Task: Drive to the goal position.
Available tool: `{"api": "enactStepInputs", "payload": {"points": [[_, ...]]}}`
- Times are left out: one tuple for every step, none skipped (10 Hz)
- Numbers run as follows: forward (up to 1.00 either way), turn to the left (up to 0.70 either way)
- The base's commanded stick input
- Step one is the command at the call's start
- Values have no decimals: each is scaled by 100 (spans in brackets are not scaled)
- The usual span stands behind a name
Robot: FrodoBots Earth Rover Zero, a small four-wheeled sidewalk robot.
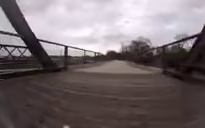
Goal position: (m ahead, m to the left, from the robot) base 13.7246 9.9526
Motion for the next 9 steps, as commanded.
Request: {"api": "enactStepInputs", "payload": {"points": [[100, 0], [100, 0], [100, 0], [100, 0], [100, 0], [100, 0], [100, 0], [100, 0], [100, 0]]}}
